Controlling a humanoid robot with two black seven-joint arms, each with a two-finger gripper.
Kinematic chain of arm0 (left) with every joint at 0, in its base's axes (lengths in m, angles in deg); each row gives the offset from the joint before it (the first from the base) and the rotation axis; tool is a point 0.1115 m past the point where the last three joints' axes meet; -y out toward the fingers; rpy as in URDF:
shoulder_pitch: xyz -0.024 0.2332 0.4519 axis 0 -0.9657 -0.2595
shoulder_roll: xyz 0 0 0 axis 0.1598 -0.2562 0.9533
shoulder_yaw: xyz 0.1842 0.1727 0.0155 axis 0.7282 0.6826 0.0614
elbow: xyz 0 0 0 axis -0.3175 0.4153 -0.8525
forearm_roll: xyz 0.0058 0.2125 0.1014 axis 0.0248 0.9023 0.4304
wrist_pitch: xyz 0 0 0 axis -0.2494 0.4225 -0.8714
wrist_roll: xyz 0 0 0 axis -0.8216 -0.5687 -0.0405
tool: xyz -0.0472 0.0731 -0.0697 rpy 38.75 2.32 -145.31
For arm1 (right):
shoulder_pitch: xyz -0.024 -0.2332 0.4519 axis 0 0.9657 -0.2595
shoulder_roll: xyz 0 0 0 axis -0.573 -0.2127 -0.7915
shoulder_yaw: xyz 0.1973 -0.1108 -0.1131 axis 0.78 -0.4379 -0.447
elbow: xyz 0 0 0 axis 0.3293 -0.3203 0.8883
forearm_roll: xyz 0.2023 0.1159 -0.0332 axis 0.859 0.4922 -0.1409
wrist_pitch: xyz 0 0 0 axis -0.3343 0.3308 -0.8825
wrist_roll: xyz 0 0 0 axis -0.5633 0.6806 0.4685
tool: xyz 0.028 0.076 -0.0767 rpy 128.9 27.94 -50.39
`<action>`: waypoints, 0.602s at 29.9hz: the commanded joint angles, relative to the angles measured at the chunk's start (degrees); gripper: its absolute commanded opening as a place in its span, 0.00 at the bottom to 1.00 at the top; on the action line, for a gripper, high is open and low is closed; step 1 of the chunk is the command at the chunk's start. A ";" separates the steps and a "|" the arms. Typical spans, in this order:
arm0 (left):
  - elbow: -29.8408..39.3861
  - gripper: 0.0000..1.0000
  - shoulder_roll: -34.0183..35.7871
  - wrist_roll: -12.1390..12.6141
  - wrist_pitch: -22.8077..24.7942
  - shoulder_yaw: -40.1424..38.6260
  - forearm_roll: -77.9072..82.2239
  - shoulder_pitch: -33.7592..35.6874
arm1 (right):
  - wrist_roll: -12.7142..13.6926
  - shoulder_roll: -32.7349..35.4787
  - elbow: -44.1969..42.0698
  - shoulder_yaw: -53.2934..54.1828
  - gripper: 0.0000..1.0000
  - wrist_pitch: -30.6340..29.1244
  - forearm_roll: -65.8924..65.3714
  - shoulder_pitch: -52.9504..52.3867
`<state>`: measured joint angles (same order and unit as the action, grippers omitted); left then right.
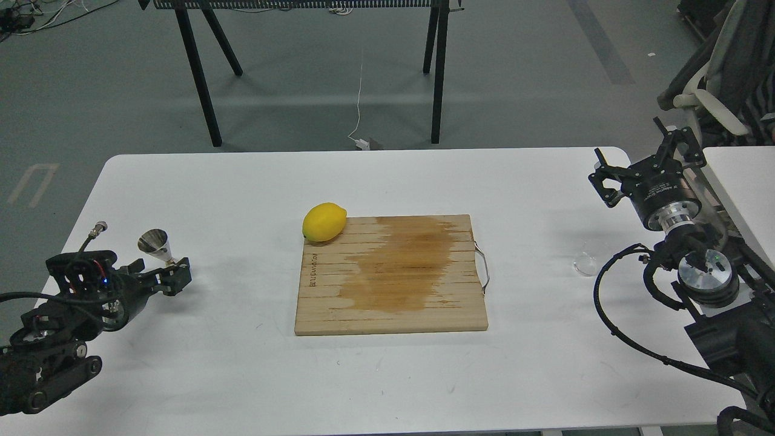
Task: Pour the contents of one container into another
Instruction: 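Grasp the metal jigger with the left gripper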
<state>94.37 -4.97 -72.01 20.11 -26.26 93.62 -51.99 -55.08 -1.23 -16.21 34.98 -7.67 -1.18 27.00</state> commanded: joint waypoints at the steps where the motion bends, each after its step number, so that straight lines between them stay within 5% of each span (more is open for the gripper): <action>1: -0.44 0.73 -0.14 0.01 0.05 -0.43 0.01 -0.07 | -0.29 -0.21 0.00 -0.01 0.99 -0.05 0.00 0.00; 18: -1.67 0.44 -1.99 0.01 0.14 -1.22 0.10 0.54 | -0.29 -0.39 0.00 -0.19 0.99 -0.05 0.00 0.09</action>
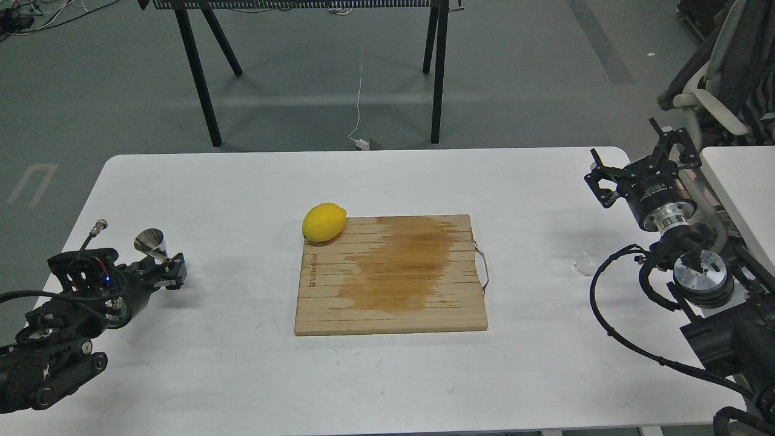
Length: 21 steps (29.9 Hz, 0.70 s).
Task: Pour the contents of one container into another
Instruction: 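Grasp the metal jigger with the left gripper, then carry the jigger with the left gripper onto the wooden board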
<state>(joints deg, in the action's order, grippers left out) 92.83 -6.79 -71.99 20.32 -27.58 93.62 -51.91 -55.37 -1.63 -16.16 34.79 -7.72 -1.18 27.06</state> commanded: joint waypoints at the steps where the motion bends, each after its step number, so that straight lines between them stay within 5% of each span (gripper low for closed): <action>1: -0.13 0.41 -0.26 0.08 -0.07 0.11 0.09 0.46 | 0.00 0.02 -0.05 0.00 0.99 0.01 0.00 0.03; 9: -0.21 0.05 -0.17 0.08 -0.42 0.11 0.36 0.55 | -0.09 -0.07 -0.32 0.09 0.99 0.10 0.00 -0.15; 21: 1.10 0.00 0.53 0.00 -3.06 0.02 0.97 0.90 | -0.09 -0.07 -0.32 0.09 0.99 0.09 0.00 -0.50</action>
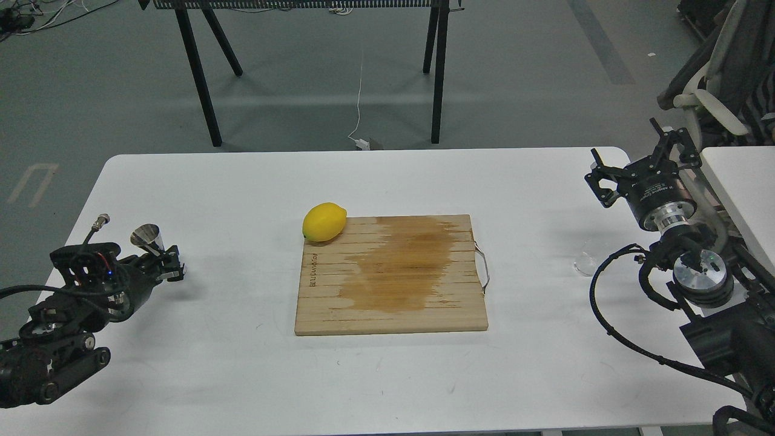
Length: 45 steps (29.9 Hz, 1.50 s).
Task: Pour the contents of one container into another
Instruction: 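Carry the jigger with the left gripper onto the wooden board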
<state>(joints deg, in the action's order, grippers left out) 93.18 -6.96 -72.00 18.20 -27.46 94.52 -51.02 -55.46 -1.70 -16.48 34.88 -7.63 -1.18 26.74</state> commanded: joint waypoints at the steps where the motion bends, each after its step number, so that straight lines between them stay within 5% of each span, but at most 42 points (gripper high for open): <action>1: 1.54 0.00 1.14 0.01 -1.29 -0.01 0.08 0.27 | 0.00 0.00 0.00 0.00 0.99 0.00 0.00 -0.27; 13: 19.64 0.00 13.36 2.11 -2.70 0.08 6.39 10.02 | 0.18 0.53 -0.26 -0.35 0.99 0.52 -0.09 -2.64; 19: 28.08 0.00 12.23 3.08 -1.91 0.25 9.13 15.91 | 0.27 0.79 -1.49 -0.70 0.99 1.58 -0.09 -2.73; 23: 29.84 0.00 5.91 5.54 1.95 0.43 13.16 17.93 | 0.18 0.88 -1.93 -0.70 0.99 1.41 -0.09 -2.73; 30: 29.50 0.00 -6.04 5.81 10.65 0.43 26.88 18.73 | 0.18 1.32 -2.90 -0.70 0.99 1.76 -0.09 -3.08; 45: 13.77 0.00 -29.26 5.63 11.10 2.45 34.55 16.80 | 0.27 2.37 -2.90 -0.88 0.99 3.07 -0.09 -3.08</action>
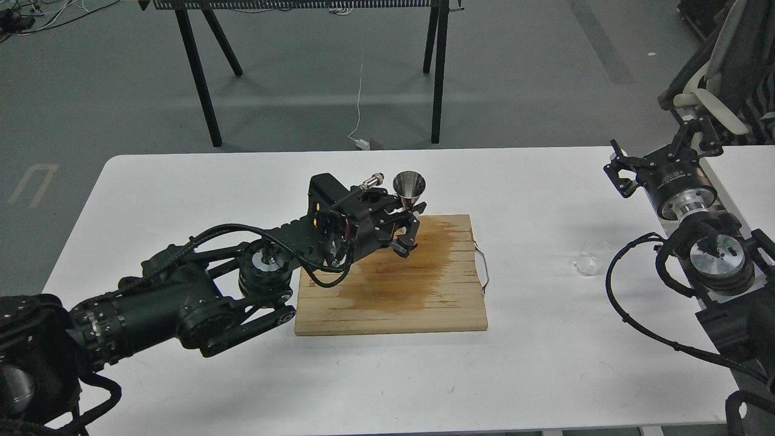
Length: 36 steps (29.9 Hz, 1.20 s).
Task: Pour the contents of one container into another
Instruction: 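Carry the jigger with the left gripper onto the wooden board, then lower the jigger upright onto the board beside the lemon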
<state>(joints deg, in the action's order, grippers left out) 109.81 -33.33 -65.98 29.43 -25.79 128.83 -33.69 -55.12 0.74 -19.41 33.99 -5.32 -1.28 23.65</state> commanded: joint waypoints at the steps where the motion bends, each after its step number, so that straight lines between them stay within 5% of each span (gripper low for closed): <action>1: -3.74 0.00 -3.68 -0.48 -0.21 1.12 0.24 -0.89 | -0.08 -0.07 0.04 0.01 0.99 1.03 0.00 0.01; 26: -13.67 0.00 -9.13 -0.66 -1.79 3.15 0.24 -5.11 | -0.25 -0.07 0.48 -0.17 0.99 0.50 0.00 0.01; 36: -15.17 0.11 -9.13 -0.66 -3.64 3.15 0.24 -5.20 | -0.25 -0.07 0.65 -0.17 0.99 0.41 0.09 -0.08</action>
<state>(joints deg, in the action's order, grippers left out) 95.06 -42.47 -66.69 26.54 -22.64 129.07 -38.81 -55.37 0.67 -18.79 33.82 -4.89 -1.27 23.59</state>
